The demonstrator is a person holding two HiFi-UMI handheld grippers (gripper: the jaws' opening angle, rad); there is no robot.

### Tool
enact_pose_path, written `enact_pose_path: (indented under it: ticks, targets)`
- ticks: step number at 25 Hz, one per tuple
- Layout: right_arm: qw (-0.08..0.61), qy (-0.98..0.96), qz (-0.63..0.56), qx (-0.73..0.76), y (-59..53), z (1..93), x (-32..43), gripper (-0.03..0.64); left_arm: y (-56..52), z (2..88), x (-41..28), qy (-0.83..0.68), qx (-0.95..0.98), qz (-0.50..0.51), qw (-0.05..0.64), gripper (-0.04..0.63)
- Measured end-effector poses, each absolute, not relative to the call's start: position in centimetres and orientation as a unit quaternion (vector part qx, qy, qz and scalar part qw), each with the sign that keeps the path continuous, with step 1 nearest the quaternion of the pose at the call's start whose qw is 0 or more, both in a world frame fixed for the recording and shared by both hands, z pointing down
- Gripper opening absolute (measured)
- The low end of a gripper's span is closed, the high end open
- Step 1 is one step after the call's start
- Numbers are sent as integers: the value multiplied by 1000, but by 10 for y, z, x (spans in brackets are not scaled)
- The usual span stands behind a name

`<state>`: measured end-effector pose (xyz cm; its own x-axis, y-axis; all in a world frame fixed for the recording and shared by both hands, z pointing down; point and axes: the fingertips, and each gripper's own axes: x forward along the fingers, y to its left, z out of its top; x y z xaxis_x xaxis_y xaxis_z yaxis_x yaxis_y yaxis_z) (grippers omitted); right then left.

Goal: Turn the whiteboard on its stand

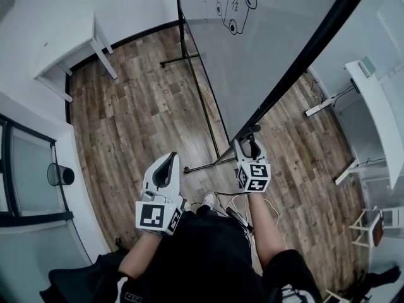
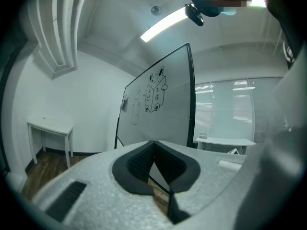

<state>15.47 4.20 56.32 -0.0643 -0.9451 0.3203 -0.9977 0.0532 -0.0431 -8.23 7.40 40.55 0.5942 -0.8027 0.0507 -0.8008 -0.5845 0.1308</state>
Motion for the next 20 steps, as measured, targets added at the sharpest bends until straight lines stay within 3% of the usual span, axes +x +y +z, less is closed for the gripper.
enact_pose_path:
  ticks: [10, 20]
  targets:
    - [92, -690, 135, 706, 72, 548, 162, 190, 75, 404, -88, -442, 894, -16, 71, 12]
    - [51, -704, 105, 701, 101, 498, 134, 52, 74, 408, -96, -447, 891, -16, 76, 12]
